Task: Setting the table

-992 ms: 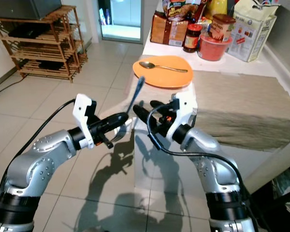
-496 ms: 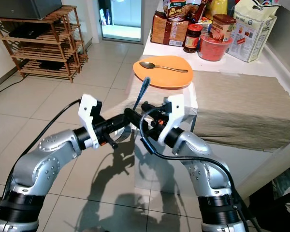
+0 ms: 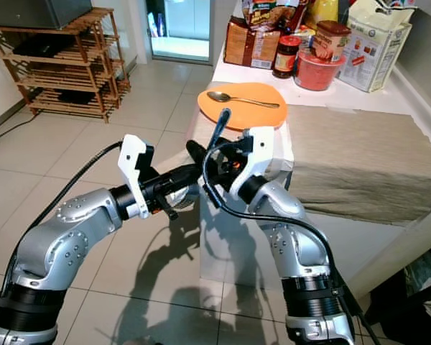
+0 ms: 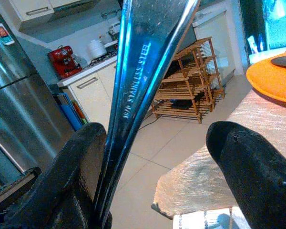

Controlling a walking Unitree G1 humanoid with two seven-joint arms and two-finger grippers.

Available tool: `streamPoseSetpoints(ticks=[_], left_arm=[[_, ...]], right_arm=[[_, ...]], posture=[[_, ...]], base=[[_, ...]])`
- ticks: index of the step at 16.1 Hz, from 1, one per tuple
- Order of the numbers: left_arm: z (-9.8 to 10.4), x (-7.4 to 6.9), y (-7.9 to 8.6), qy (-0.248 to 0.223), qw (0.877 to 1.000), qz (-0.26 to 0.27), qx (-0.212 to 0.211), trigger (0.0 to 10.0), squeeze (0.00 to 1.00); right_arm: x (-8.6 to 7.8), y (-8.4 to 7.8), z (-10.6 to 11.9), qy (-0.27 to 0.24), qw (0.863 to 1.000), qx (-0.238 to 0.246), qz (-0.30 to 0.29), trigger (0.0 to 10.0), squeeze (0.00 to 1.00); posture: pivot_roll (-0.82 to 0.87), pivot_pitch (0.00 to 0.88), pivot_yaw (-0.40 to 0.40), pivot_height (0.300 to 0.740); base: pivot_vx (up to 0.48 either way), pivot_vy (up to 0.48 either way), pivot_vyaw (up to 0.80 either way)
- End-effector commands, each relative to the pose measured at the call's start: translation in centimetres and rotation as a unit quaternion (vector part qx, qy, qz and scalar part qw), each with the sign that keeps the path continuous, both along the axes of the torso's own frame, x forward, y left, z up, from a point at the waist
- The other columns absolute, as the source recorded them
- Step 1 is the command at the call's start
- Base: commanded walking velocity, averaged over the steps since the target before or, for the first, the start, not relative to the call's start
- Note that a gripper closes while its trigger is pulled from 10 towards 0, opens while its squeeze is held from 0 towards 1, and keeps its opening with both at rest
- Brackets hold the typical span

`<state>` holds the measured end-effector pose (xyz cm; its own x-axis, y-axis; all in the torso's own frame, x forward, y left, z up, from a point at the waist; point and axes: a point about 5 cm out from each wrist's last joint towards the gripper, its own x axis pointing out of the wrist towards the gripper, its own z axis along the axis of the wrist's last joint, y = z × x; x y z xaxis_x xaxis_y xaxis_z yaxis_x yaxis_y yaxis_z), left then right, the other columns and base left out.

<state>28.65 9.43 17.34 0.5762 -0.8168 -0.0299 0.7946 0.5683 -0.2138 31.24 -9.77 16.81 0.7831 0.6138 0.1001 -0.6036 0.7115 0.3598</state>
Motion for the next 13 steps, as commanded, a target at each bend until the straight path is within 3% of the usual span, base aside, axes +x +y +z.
streamPoseSetpoints(ticks=[1, 2, 3, 4, 13], left_arm=[[0.98, -0.44, -0.46, -0.018, 1.000, -0.021, -0.009, 0.0, 0.00], [1.04, -0.46, -0.46, -0.018, 1.000, -0.022, -0.009, 0.0, 0.00], [1.13, -0.47, -0.46, -0.018, 1.000, -0.022, -0.010, 0.0, 0.00], [1.19, -0.52, -0.55, -0.018, 1.000, -0.023, -0.011, 0.0, 0.00], [1.53, -0.83, -1.20, -0.026, 0.999, -0.035, -0.018, 0.0, 0.00]], right_arm=[[0.60, -0.73, -0.35, 0.020, 0.999, 0.008, -0.038, 10.0, 0.00], [0.72, -0.70, -0.44, 0.025, 0.999, 0.011, -0.043, 10.0, 0.00], [0.88, -0.63, -0.61, 0.030, 0.998, 0.009, -0.048, 9.0, 0.00], [1.05, -0.61, -0.84, 0.036, 0.998, 0.002, -0.055, 0.0, 0.00], [1.37, -1.01, -0.63, 0.023, 0.997, -0.003, -0.078, 0.0, 0.00]], posture=[[0.10, 0.000, 0.004, 0.740], [0.10, 0.000, 0.004, 0.740], [0.10, 0.000, 0.003, 0.740], [0.10, 0.000, 0.003, 0.740], [0.09, 0.000, -0.004, 0.740]], base=[[0.000, 0.000, 0.00], [0.000, 0.000, 0.00], [0.000, 0.000, 0.00], [0.000, 0.000, 0.00], [0.000, 0.000, 0.00]])
